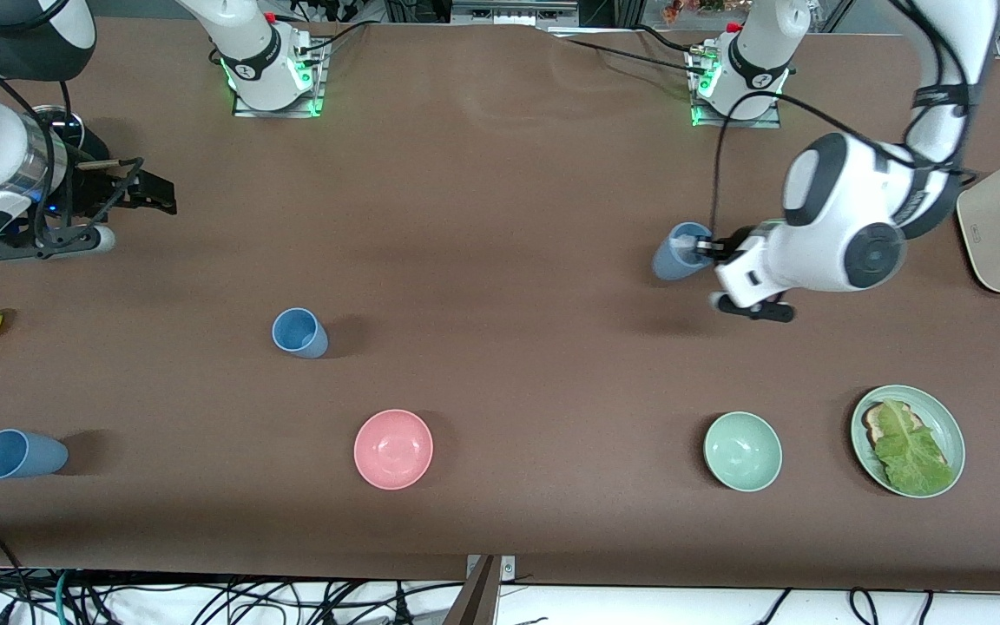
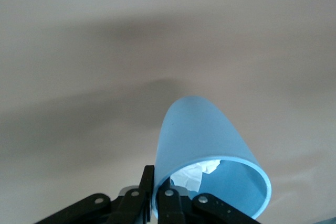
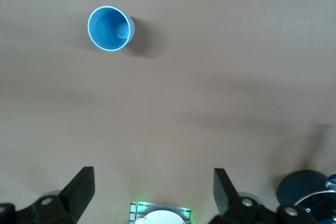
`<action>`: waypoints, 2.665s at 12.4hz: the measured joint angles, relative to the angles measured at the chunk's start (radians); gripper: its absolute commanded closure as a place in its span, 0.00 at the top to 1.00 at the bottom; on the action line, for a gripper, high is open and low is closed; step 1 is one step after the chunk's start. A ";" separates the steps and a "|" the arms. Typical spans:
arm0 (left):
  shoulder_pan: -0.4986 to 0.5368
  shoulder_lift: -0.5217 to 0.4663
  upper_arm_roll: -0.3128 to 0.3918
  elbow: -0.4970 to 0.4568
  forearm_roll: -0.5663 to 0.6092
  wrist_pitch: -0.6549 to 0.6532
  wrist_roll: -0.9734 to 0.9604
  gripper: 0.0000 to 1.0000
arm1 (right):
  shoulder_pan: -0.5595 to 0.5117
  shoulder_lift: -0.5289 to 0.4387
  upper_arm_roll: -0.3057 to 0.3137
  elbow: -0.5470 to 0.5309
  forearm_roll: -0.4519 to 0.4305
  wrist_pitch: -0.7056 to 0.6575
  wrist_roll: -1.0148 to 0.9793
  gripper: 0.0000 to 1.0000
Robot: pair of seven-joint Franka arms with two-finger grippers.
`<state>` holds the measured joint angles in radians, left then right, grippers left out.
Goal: Stack blue cups with both arms
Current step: 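Lift the blue cup with the left gripper and carry it toward the table center, then set the cup down with the left gripper while the right gripper grasps another cup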
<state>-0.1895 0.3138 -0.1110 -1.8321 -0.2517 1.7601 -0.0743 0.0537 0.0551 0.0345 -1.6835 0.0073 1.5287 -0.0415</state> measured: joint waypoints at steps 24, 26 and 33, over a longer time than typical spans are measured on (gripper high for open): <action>-0.290 0.238 0.036 0.357 0.002 0.054 -0.468 1.00 | 0.008 0.076 0.004 0.003 0.013 0.058 0.003 1.00; -0.231 0.172 0.038 0.423 0.042 -0.085 -0.468 1.00 | 0.034 0.139 0.005 0.002 0.014 0.156 0.003 1.00; -0.029 -0.022 0.044 0.528 0.184 -0.378 -0.203 1.00 | 0.091 0.309 0.005 0.005 0.014 0.366 0.004 1.00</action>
<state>-0.2189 0.2921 -0.0670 -1.3044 -0.0674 1.3818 -0.2776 0.1449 0.3645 0.0397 -1.6790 0.0214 1.8952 -0.0378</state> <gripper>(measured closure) 0.000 0.000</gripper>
